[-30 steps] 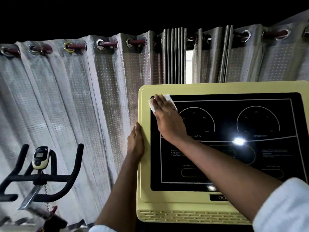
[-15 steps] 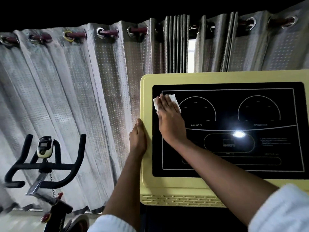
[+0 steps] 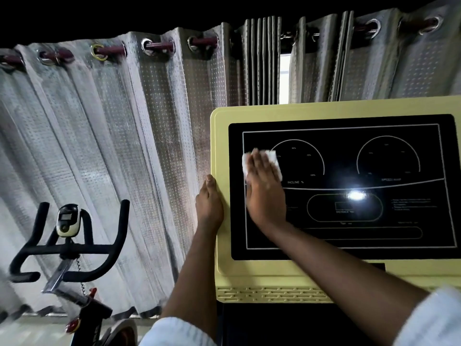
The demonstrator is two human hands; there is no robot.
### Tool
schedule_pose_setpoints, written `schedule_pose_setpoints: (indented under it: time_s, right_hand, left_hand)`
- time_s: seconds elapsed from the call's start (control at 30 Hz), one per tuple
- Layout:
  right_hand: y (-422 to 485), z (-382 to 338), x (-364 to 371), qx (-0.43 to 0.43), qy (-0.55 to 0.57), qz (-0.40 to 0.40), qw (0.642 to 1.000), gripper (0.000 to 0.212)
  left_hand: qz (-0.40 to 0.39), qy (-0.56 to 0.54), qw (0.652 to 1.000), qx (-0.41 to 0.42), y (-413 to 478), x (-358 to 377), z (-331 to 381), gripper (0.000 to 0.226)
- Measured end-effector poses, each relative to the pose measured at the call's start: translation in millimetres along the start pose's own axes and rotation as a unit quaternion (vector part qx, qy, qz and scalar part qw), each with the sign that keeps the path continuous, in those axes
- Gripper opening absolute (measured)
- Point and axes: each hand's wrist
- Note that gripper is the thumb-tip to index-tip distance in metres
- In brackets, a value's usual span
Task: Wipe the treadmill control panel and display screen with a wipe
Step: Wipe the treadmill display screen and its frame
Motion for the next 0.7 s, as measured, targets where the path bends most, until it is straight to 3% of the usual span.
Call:
schedule_pose_setpoints:
  time_s: [0.1, 0.17, 0.2, 0.3, 0.37, 0.43, 0.53, 0.57, 0.63, 0.7]
  right_hand:
    - [-68.0, 7.9, 11.5, -0.17, -0.042, -0.066, 0.982, 0.058]
    - [-54.1, 26.9, 5.6, -0.233, -0.055, -0.1, 0.966, 0.061]
    - [-32.1, 32.9, -0.6, -0.216, -0.05, -0.088, 0.971, 0.063]
    - [37.6, 51.2, -28.7, -0.036, -0.028, -0.015, 0.999, 0.059]
    - [41.3, 55.1, -35.3, 0.031, -0.011, 0.018, 0.999, 0.057]
    - [-1.9, 50.1, -24.4, -0.009, 0.003, 0.005, 1.0, 0.061]
    - [-76.4, 51.6, -19.3, -0.223, -0.05, -0.123, 0.966, 0.07]
    - [-75.6, 57.4, -23.7, -0.259, -0.068, -0.156, 0.951, 0.07]
    - [-40.0, 69.7, -30.9, -0.246, -0.068, -0.151, 0.955, 0.067]
    - [14.7, 79.8, -41.9, -0.118, -0.042, -0.087, 0.988, 0.063]
  left_hand:
    - [0.013, -0.008, 1.0, 0.005, 1.7, 1.0, -2.4, 0.07]
    - [0.015, -0.01, 1.0, -0.002, 1.9, 1.9, -1.5, 0.064]
    - [0.012, -0.004, 1.0, -0.002, 1.3, 2.2, -1.9, 0.063]
    - [0.013, 0.001, 1.0, 0.005, -0.4, 3.6, -0.7, 0.063]
    - [0.016, 0.01, 1.0, 0.007, -1.3, 3.8, 1.6, 0.064]
    - [0.019, 0.026, 0.999, 0.013, -1.8, 5.4, 2.6, 0.067]
    - [0.04, 0.068, 0.997, 0.004, -5.7, 10.6, 7.2, 0.072]
    - [0.05, 0.082, 0.995, 0.004, -6.2, 11.8, 7.9, 0.074]
    - [0.066, 0.103, 0.992, 0.003, -7.4, 13.9, 9.1, 0.075]
    - [0.079, 0.109, 0.991, 0.002, -8.1, 16.2, 10.1, 0.079]
Point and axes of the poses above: each hand's wrist, its own y-axis towards the middle knuckle, its own x-axis out of the palm, z = x × y, and after that the axes turned 13 degrees about x, right-handed
